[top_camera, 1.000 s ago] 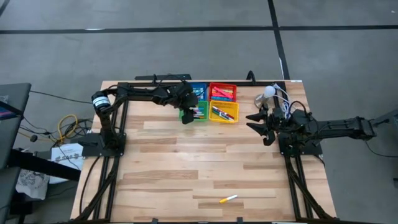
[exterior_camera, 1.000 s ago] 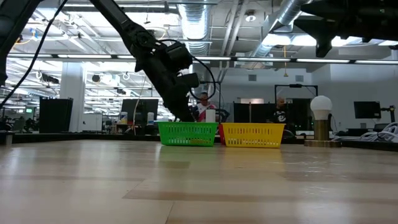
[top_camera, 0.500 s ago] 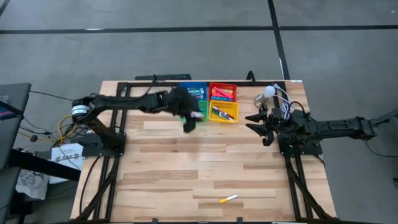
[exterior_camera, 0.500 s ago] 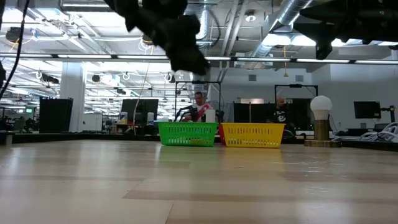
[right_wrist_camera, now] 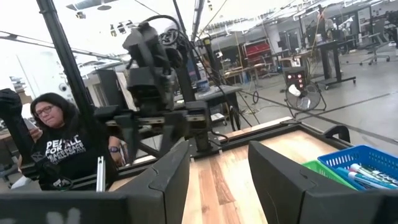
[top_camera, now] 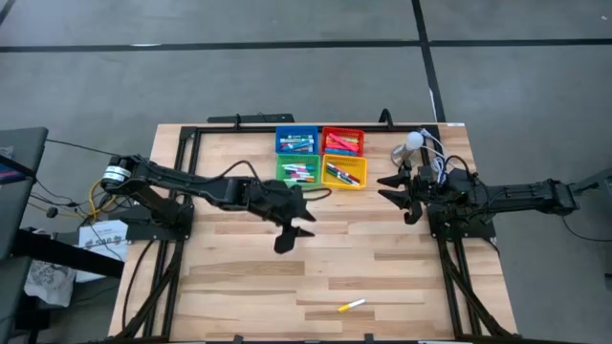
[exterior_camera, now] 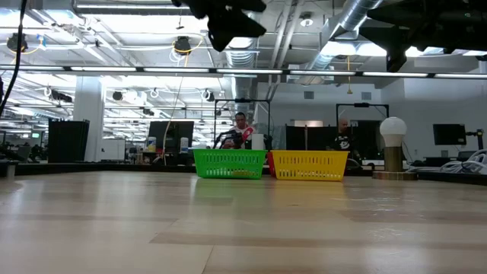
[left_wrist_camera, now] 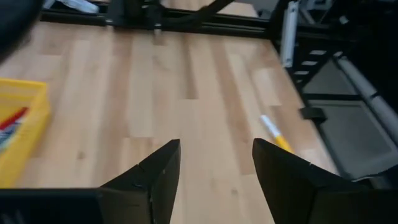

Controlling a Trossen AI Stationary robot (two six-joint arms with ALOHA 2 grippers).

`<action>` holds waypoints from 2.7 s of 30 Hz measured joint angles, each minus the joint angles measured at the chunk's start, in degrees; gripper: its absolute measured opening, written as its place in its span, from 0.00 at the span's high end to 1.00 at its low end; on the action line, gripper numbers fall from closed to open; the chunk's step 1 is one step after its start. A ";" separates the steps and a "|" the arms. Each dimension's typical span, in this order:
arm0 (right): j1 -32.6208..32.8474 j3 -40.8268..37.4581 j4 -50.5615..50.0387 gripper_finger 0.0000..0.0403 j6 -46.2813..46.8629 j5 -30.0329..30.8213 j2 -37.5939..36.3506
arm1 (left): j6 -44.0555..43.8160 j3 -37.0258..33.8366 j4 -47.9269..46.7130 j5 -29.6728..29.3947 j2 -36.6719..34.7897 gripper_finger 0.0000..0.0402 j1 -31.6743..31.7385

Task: Pick & Place Markers
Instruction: Put the yellow highlighter in the green bin

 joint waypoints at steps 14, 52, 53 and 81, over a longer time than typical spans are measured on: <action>0.00 0.00 0.00 0.61 -0.02 0.00 0.02 | -10.62 0.00 2.74 0.66 -0.37 0.51 -5.51; 20.99 21.00 -25.34 0.72 2.34 -12.43 14.65 | -24.05 -53.56 43.27 1.07 -37.88 0.50 -10.11; 22.41 22.60 -27.39 0.72 2.34 -11.83 16.58 | -24.01 -53.86 43.52 0.78 -38.28 0.50 -10.10; 34.58 48.02 -38.12 0.72 2.82 -12.04 58.10 | -19.29 -57.07 43.73 3.63 -44.47 0.50 -10.09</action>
